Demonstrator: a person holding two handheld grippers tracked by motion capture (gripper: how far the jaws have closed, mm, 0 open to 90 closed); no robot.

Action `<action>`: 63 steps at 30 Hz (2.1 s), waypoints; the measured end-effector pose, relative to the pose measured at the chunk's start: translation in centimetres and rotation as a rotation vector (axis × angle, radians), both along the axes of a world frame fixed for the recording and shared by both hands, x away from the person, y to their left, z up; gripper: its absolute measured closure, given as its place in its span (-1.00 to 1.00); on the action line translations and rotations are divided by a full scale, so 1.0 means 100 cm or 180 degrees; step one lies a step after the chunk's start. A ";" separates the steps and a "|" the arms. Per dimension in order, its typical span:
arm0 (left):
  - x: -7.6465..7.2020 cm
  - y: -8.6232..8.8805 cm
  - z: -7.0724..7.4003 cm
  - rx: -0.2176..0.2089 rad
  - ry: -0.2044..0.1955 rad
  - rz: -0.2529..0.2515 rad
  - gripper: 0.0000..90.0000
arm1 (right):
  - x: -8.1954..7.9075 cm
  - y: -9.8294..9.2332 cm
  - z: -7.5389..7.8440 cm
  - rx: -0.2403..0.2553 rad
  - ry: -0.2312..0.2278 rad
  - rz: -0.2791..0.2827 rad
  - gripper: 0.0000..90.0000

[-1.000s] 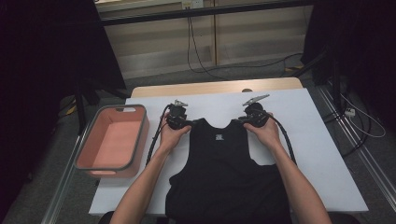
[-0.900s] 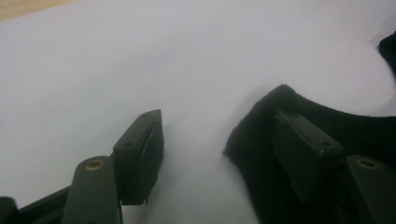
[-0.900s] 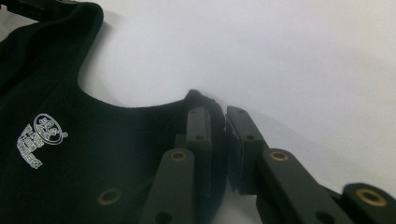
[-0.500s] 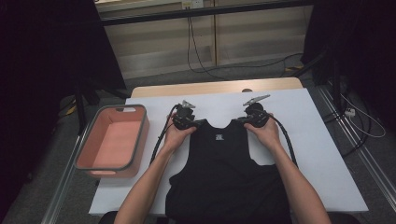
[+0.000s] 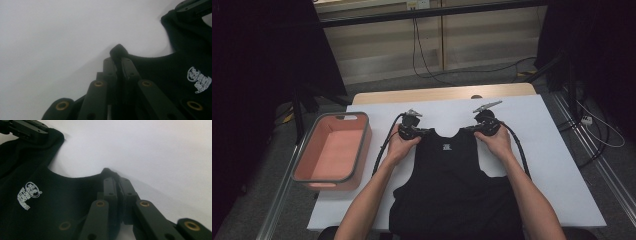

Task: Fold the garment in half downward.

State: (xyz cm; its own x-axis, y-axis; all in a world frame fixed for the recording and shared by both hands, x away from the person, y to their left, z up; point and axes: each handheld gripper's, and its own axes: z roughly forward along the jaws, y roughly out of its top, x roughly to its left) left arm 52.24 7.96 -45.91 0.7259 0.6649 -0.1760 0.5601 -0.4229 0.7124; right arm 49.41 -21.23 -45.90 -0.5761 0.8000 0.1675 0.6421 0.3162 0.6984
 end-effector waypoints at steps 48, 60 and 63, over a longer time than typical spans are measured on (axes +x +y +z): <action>0.026 0.014 0.135 -0.0704 -0.0702 0.0450 0.90 | 0.002 -0.033 0.136 0.0385 -0.1032 -0.0515 0.94; 0.031 0.016 0.165 -0.0760 -0.0843 0.0474 0.90 | 0.009 -0.032 0.168 0.0411 -0.1178 -0.0543 0.94; 0.032 0.019 0.173 -0.0811 -0.0870 0.0500 0.90 | 0.010 -0.030 0.178 0.0412 -0.1228 -0.0540 0.94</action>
